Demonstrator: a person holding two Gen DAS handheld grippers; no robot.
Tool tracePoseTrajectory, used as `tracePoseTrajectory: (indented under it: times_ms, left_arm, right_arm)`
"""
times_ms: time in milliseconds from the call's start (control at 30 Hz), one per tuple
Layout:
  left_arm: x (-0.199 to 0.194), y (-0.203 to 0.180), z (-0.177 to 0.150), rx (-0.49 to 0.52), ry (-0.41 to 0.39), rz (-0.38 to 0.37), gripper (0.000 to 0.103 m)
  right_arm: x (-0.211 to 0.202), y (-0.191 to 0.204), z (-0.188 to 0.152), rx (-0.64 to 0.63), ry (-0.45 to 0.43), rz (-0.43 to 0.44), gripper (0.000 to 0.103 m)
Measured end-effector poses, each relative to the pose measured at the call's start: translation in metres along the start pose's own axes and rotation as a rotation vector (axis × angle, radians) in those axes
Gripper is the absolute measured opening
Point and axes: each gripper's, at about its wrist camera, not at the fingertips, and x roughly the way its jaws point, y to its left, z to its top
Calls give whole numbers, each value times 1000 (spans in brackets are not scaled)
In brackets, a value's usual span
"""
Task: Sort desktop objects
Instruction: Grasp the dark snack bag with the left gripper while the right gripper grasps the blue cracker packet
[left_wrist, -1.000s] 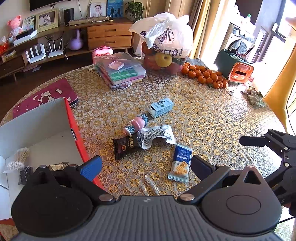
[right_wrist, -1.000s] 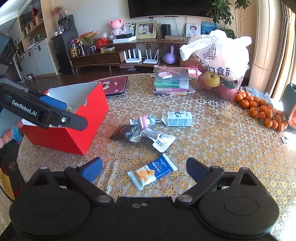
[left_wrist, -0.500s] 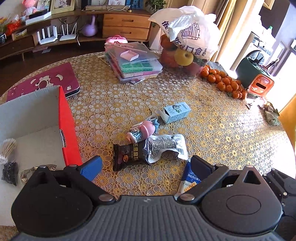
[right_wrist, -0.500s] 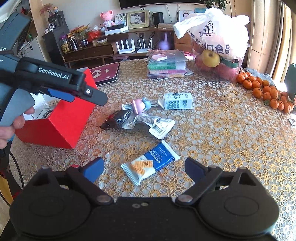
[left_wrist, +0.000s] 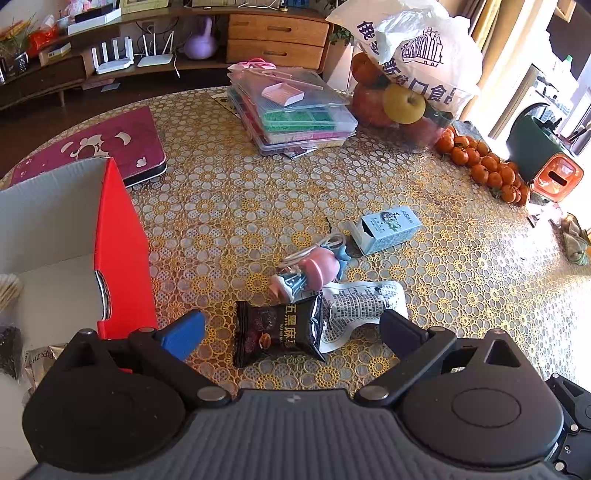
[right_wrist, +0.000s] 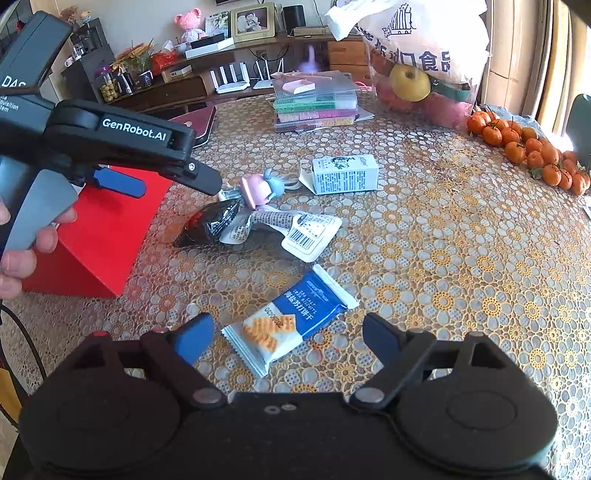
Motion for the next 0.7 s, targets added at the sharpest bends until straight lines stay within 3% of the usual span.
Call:
tracePoseTrajectory:
  times_ms: [133,233,367,700]
  left_arm:
    - [2,-5,0,12,-19,31,101]
    - [4,-10,-1,22,-27,13,93]
    - [13,-16,-4,21,-14,15,93]
    - [38,1,-5,-87,34,21,91]
  right_arm:
    - [7,3,1,7,9,-16,84]
    - [11,5,2,13,13,-12,84]
    - [15,9,3,5,19,-12,83]
    - [26,10,6,18,38,-33,77]
